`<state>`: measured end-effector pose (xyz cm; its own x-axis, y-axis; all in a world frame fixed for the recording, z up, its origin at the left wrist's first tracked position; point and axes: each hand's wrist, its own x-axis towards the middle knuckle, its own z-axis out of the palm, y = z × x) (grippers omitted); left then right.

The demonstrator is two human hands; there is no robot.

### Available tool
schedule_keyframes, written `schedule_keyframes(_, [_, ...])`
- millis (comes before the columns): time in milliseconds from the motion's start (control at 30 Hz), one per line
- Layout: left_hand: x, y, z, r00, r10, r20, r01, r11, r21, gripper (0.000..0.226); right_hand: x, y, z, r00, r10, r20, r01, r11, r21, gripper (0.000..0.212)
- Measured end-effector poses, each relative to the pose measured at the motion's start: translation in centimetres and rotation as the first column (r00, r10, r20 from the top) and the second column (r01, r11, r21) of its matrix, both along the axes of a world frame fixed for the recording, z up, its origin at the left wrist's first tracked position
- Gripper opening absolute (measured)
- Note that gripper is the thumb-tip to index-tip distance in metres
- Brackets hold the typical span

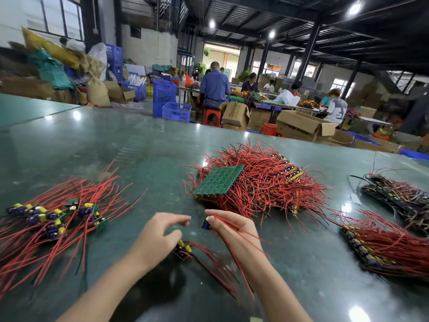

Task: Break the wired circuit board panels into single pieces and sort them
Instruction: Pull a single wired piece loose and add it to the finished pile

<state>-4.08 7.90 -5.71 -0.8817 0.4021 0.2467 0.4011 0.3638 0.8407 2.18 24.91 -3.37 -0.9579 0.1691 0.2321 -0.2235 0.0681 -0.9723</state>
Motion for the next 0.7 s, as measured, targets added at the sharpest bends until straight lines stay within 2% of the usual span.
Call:
schedule_keyframes(67, [0.5,0.2,0.4,0.965,-0.142,0.219,0.052,0.927,0.372,0.02,0.1,-0.3,-0.2,0.998,-0.007,-0.067,0.015,0.993,0.119,0.017])
schedule_keyframes(100, [0.7,0.5,0.5,0.919,-0.258,0.298,0.081,0.863,0.498,0.023,0.1,-0.4,-0.4,0.996,-0.013,-0.086,0.027,0.986,0.167,0.019])
schedule_keyframes(133, [1.0,0.8,0.3,0.879,-0.333,0.343,0.099,0.829,0.551,0.029,0.1,-0.4,-0.4,0.996,-0.02,-0.087,0.036,0.982,0.184,0.021])
schedule_keyframes(200, [1.4,1.3,0.2,0.851,-0.353,0.389,0.076,0.816,0.574,0.034,0.0,-0.6,-0.6,0.997,-0.022,-0.074,0.033,0.988,0.15,0.025])
schedule_keyframes(300, [1.4,1.5,0.0,0.824,-0.352,0.444,-0.001,0.783,0.622,0.024,0.0,-0.6,-0.6,0.997,-0.027,-0.076,0.04,0.985,0.17,0.023])
schedule_keyframes(400, [1.4,1.3,0.1,0.801,-0.389,0.454,0.042,0.794,0.606,0.02,-0.1,-0.4,-0.2,0.996,-0.066,-0.056,0.076,0.975,0.207,0.024])
schedule_keyframes(567, [1.5,1.2,0.1,0.828,-0.373,0.418,0.126,0.851,0.51,0.026,0.1,0.0,0.0,0.988,-0.037,0.147,0.04,0.999,-0.018,0.008])
schedule_keyframes(633, [1.6,1.0,0.4,0.844,-0.362,0.396,0.153,0.87,0.469,0.024,0.1,0.1,-0.2,0.97,-0.027,0.242,0.04,0.998,-0.049,0.004])
schedule_keyframes(700, [1.7,0.9,0.6,0.85,-0.364,0.382,0.178,0.879,0.443,0.019,0.1,0.2,-0.4,0.95,0.009,0.312,0.01,0.998,-0.059,0.012])
